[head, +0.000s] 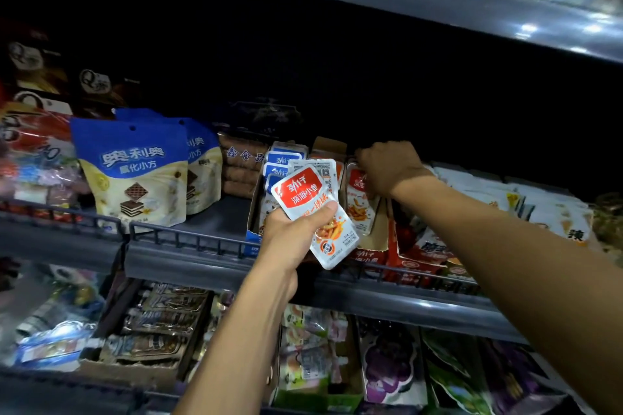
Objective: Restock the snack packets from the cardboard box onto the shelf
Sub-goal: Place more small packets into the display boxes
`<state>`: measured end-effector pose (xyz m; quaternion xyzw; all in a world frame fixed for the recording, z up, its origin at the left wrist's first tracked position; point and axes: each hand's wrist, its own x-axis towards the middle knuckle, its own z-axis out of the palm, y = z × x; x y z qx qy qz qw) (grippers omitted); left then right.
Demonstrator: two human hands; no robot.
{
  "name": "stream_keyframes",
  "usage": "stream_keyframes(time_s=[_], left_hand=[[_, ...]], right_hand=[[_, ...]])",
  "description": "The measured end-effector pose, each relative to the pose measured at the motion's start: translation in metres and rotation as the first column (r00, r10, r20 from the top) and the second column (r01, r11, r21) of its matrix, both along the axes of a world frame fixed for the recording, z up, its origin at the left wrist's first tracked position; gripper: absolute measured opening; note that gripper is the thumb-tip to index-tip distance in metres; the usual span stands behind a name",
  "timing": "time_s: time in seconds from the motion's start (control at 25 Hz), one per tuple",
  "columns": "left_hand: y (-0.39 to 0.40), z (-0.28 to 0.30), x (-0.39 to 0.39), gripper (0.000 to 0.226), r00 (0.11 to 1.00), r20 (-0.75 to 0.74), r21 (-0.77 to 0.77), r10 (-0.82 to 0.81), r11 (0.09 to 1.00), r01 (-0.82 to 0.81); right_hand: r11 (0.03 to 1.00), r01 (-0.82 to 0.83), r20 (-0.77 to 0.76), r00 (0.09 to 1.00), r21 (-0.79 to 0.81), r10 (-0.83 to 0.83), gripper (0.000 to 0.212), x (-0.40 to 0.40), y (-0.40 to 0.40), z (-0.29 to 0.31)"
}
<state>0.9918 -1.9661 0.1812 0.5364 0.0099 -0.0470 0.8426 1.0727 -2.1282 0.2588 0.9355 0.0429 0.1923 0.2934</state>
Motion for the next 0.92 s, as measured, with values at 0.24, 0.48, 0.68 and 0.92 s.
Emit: stream_keyframes(time_s=[0.24,0.48,0.68,0.92], left_hand=[[-0.008,0.003,-0.001,0.017,0.997,0.065,0.090,0.044,0.995,-0.050],[-0.014,0.003,-0.013,0.024,0.988,0.153,0.268,0.020,0.961,-0.061],[-0.008,0.008,-0.020,0.020,0.977,0.152,0.237,-0.147,0.965,0.109],[0.001,0.012,-0.015,0.023,0.996,-0.022,0.115,0.083,0.990,-0.080]], right_hand=[[0.571,-0.221,0.034,0.947,0.790,0.319,0.026,-0.041,0.015,0.027],[0.560,-0.040,-0.271,0.845,0.827,0.461,0.080,-0.077,0.021,0.020],[0.466,-0.111,-0.082,0.924,0.878,0.374,0.059,-0.070,0.004,0.024],[0.446,-0.148,0.124,0.989,0.883,0.082,0.038,-0.037,-0.029,0.033]])
